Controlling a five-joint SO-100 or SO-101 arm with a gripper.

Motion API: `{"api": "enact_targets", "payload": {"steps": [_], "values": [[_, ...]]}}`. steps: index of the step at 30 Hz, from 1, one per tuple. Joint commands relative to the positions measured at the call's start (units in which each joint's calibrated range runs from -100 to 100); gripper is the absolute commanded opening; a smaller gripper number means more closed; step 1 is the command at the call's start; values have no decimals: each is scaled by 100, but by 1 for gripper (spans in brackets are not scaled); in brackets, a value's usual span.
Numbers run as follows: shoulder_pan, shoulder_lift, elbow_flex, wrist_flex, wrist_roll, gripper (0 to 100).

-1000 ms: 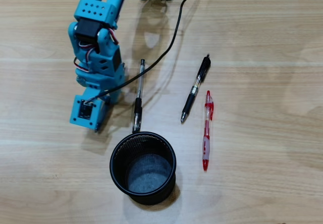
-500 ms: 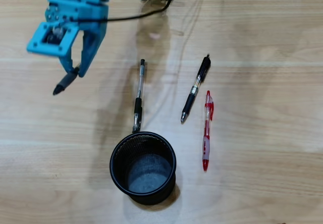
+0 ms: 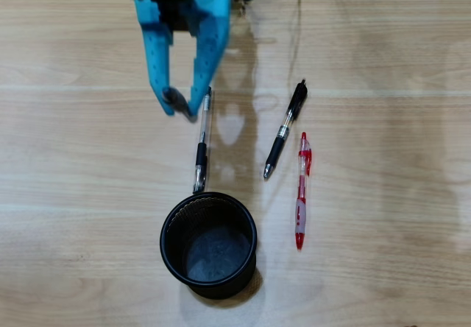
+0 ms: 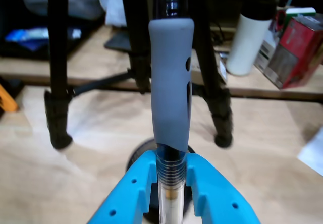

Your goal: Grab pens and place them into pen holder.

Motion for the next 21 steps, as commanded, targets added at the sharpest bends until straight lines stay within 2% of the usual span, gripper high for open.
{"api": "enact_targets", "payload": {"steps": [1,6,8,21], "values": [[-210,251,452,-2210,-101,2],[-355,1024,561,-4371,-101,2],[-355,1385,371,-4853,-116,2],[-192,2973,-278,-4861,-172,2]]}}
